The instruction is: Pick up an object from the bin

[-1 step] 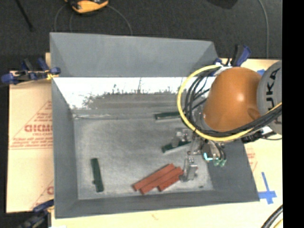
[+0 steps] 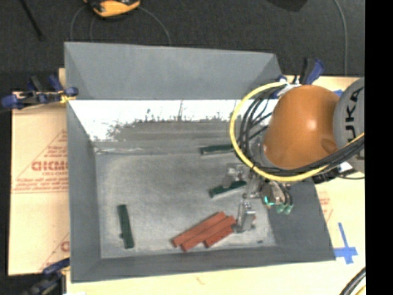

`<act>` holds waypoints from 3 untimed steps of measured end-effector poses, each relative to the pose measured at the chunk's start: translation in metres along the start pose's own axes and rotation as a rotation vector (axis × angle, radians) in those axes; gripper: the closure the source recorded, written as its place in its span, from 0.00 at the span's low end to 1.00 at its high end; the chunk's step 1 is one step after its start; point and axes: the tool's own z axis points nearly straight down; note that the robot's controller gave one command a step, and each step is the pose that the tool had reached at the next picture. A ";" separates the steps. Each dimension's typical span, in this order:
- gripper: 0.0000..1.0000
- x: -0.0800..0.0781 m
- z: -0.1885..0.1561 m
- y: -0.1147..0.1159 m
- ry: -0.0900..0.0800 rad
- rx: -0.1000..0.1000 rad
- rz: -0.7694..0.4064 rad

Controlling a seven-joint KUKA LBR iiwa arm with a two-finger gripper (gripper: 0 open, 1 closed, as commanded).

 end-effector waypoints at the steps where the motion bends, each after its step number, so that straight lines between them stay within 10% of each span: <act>1: 0.00 -0.006 0.053 -0.003 -0.007 0.001 -0.063; 2: 1.00 -0.014 0.140 -0.090 -0.006 -0.001 0.223; 3: 1.00 -0.014 0.140 -0.090 -0.006 -0.001 0.223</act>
Offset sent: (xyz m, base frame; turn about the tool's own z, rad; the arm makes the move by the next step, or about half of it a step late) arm 0.0108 -0.0896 -0.1431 0.2249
